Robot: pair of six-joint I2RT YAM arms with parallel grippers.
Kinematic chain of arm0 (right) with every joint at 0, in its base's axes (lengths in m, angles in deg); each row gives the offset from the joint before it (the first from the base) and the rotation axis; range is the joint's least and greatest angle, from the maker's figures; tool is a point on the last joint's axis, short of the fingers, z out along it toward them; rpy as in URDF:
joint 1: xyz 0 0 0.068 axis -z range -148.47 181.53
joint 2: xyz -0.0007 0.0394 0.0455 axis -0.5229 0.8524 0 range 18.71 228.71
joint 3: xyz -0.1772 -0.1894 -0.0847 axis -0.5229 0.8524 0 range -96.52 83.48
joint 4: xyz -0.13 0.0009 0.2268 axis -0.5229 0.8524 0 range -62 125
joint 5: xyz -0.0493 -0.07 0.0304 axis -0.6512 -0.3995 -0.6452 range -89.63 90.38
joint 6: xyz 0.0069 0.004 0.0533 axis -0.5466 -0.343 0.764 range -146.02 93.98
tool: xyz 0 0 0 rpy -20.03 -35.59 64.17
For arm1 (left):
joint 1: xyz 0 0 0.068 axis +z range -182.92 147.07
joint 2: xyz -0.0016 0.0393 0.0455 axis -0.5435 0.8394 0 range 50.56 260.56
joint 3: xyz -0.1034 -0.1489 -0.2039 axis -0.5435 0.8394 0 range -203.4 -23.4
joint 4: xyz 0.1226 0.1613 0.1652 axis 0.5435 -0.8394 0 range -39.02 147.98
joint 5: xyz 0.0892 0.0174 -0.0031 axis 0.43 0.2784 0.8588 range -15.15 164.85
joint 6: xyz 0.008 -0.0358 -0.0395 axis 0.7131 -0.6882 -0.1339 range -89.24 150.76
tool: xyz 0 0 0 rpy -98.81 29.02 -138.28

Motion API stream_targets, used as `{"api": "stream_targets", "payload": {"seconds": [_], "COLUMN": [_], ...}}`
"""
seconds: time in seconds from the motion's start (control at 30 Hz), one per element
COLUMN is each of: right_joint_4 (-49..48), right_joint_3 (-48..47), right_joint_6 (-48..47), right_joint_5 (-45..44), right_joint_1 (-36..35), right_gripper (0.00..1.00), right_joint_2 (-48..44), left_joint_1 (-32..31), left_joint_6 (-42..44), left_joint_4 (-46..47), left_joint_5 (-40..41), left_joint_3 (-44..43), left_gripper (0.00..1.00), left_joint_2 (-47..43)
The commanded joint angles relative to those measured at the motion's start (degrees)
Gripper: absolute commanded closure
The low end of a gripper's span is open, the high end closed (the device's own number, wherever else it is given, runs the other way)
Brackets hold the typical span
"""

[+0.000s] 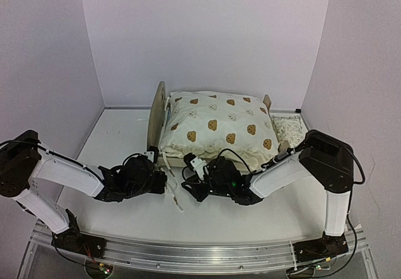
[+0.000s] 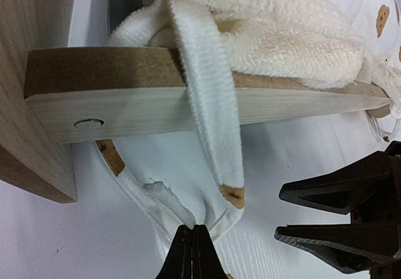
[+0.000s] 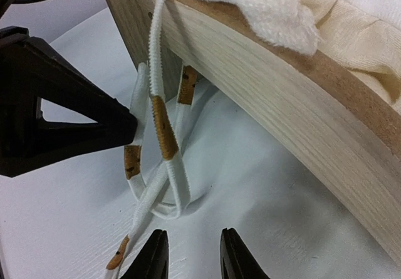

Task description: Set up the pet bed

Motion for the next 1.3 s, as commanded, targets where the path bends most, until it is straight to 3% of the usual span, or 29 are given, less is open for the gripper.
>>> {"api": "stream_targets", "payload": {"seconds": [0.0,0.5,0.57,0.83,1.27], "right_joint_4": [-3.63,-6.83,-6.86,-7.94,-8.54], "right_joint_3": [-3.33,-8.17,-8.74,-6.36,-0.62], "right_joint_6": [-0.49,0.44,0.30,2.39,5.14], "right_joint_5": [0.73,3.20,2.85,3.52,7.43], "right_joint_1": [0.50,0.58,0.54,0.52,-0.29], "right_gripper": [0.68,0.66,0.69,0.98,1.00], "right_joint_2": [2.55,7.96,8.63,5.54,-2.64], "left_joint_1": [0.08,0.07,0.07,0.08,0.06], "left_joint_6": [1.46,2.32,2.49,4.10,5.82], "left_joint_4": [3.38,4.16,4.45,7.00,10.57], "left_joint_5": [2.55,2.74,2.47,-0.62,-2.55], "left_joint_3": [-0.63,-0.77,-0.71,-0.12,-1.80], "left_gripper": [1.00,1.00,1.00,1.00,1.00], "left_joint_2": [0.86,1.39,1.31,0.56,4.01]}}
